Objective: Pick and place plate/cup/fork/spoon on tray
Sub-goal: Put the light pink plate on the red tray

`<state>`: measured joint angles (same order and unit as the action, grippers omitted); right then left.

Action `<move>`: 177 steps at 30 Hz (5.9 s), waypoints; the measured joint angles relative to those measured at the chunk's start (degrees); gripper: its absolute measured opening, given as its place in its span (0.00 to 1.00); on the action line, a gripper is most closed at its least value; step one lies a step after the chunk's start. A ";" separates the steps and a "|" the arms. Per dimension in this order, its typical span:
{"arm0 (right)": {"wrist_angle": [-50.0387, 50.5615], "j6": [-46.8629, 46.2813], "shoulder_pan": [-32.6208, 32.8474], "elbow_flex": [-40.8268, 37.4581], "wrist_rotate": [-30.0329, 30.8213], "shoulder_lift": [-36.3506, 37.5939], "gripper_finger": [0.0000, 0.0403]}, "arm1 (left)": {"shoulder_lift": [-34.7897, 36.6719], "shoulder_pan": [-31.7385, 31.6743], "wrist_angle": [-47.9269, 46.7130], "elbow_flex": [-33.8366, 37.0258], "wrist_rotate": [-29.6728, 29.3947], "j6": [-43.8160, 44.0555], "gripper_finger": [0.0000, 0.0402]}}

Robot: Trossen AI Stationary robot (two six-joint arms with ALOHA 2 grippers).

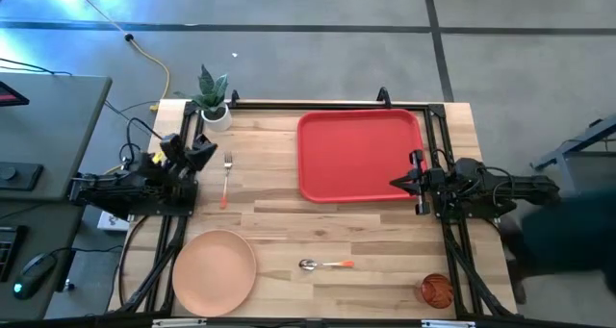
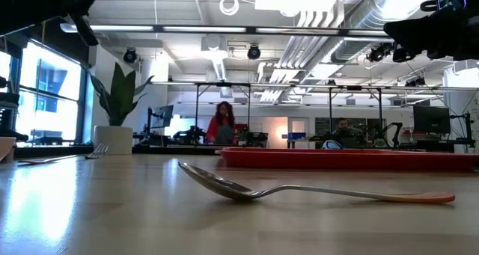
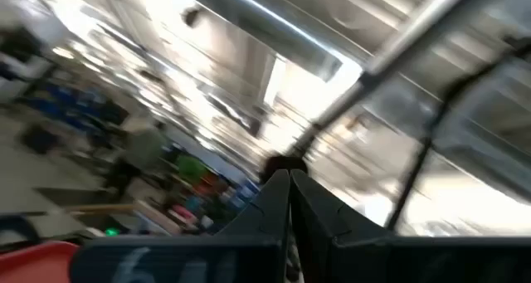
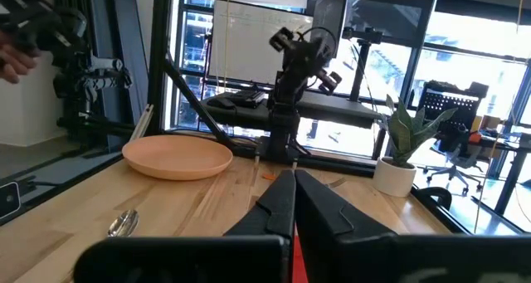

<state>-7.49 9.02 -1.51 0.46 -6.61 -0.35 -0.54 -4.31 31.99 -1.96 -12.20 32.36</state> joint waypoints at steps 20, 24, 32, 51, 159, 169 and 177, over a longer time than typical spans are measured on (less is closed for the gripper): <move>-8.68 0.32 -0.01 -0.01 3.60 -0.01 0.00 | -4.41 -0.36 -9.30 0.07 -28.14 2.85 0.01; -18.95 -11.61 -0.01 -0.02 4.91 0.02 0.00 | -7.66 -1.54 -9.30 0.07 -24.12 -0.96 0.01; -33.83 -20.05 -0.01 0.20 14.27 0.04 0.00 | -15.11 -4.14 -7.56 -3.36 -16.95 -11.43 0.01; -28.32 -53.06 -0.03 2.69 30.66 -24.29 0.22 | -49.33 -2.77 -13.90 -28.26 -13.23 -4.58 0.35; 28.21 -63.12 19.27 131.78 21.59 -153.86 0.62 | -70.05 56.23 -77.10 -41.72 6.38 35.51 0.35; 28.34 -67.38 17.70 131.87 17.52 -153.99 0.46 | -76.96 56.09 -73.75 -41.75 6.63 34.33 0.35; 30.58 -67.46 13.33 132.05 2.75 -154.40 0.10 | -76.22 54.12 -74.40 -41.75 7.46 28.91 0.35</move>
<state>23.10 -58.44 11.82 132.51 -3.86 -154.75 -76.75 49.81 -42.42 -43.70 -4.73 61.27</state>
